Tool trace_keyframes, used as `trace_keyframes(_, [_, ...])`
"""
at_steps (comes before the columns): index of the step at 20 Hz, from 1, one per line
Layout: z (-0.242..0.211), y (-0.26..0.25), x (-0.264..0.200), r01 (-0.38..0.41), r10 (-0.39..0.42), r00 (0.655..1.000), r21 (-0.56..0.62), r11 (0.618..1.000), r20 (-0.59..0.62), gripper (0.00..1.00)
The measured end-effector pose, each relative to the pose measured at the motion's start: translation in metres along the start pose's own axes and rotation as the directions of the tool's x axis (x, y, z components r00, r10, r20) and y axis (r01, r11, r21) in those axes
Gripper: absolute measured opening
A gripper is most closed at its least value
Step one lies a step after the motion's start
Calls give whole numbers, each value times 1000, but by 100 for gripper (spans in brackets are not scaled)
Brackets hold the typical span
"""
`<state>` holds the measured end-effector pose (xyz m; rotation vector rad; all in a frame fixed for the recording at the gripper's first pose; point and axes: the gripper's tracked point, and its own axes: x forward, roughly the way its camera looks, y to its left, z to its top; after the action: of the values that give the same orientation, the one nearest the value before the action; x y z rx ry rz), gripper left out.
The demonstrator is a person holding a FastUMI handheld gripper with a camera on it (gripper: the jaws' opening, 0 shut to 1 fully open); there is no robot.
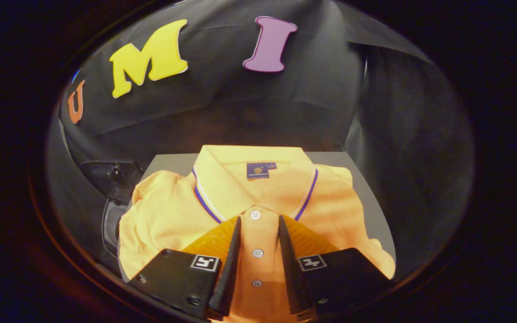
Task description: Put the clothes into the washing machine and then close the washing machine lid.
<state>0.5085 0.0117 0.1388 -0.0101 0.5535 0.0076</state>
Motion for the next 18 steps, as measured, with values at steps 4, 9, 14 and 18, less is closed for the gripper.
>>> trace_keyframes(4, [1, -2, 0, -17, 19, 998, -27, 999, 62, 20])
trace_keyframes(9, [-1, 1, -8, -81, 81, 992, -3, 997, 100, 9])
trace_keyframes(14, [1, 15, -34, -143, 138, 984, 38, 989, 110, 8])
trace_keyframes(18, [12, 27, -71, -187, 177, 972, 54, 981, 156, 8])
